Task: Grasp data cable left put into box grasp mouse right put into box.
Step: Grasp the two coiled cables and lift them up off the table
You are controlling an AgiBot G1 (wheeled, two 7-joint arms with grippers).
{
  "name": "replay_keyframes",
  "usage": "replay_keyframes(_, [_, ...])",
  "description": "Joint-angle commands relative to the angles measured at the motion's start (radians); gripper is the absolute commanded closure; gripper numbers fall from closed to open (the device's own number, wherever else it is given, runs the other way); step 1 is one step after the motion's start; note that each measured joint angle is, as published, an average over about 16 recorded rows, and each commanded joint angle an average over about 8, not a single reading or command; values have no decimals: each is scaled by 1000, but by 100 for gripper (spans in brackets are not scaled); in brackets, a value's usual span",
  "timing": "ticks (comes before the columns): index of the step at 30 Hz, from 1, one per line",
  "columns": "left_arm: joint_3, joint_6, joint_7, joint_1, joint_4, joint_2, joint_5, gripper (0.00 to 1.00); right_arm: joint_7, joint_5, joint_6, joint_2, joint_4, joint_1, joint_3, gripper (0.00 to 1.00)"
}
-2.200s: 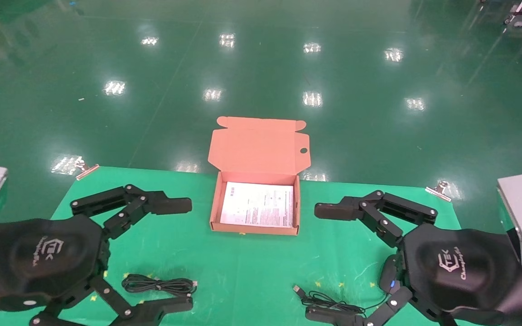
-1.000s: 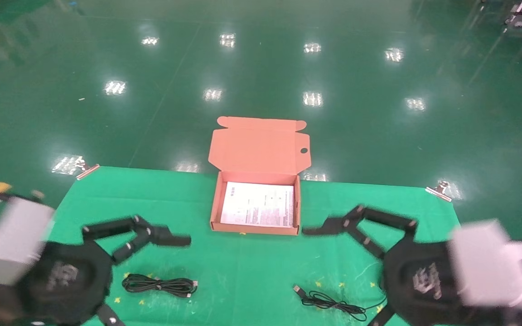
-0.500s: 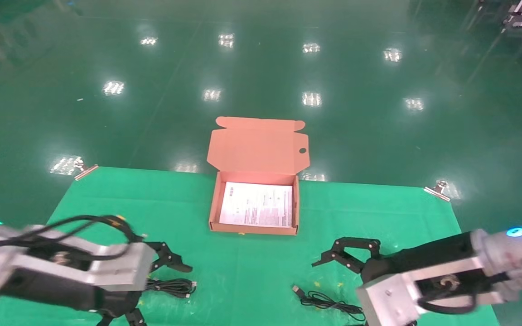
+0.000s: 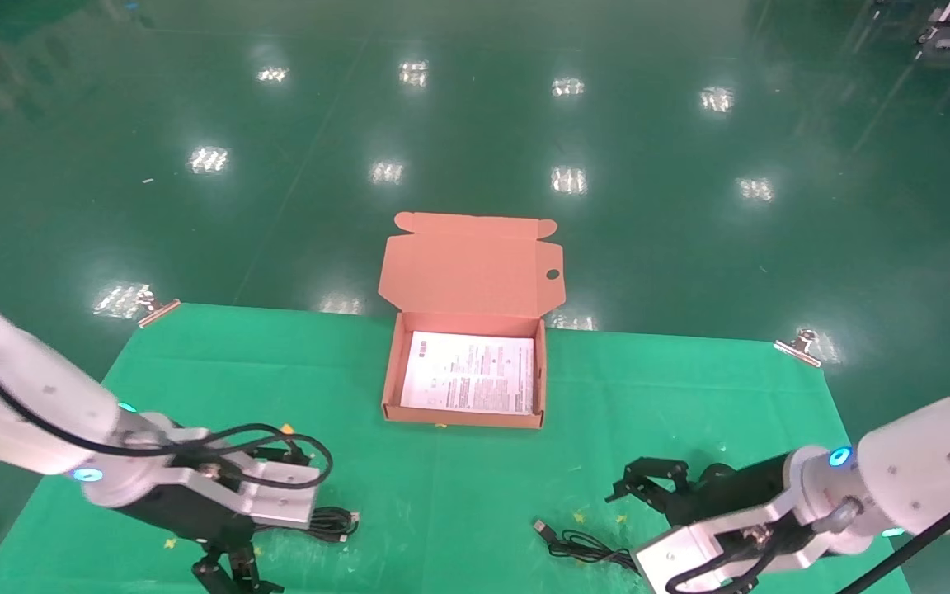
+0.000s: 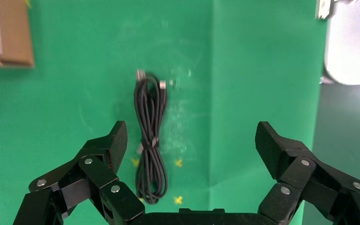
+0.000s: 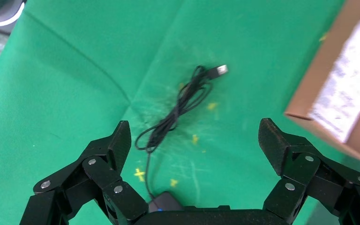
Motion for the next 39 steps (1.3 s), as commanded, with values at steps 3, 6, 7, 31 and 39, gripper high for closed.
replay_keyframes(3, [24,-41,-17,13,70,45,58,0,17,-63,40,-17,-9,-34,-23,0])
replay_keyframes(6, [27,-76,-16,22,151,75,70,0,38,-98,70,-30,-29,-54,-33,0])
replay_keyframes(7, [25,-87,-15,24,181,85,70,0,44,-107,79,-36,-39,-59,-35,0])
replay_keyframes(31, [3,-246,193,-11,752,272,44,0,-5,-145,210,-216,-427,-65,-55,0])
replay_keyframes(39, [1,-291,236,-22,836,293,46,63,-3,-155,253,-238,-491,-74,-53,56])
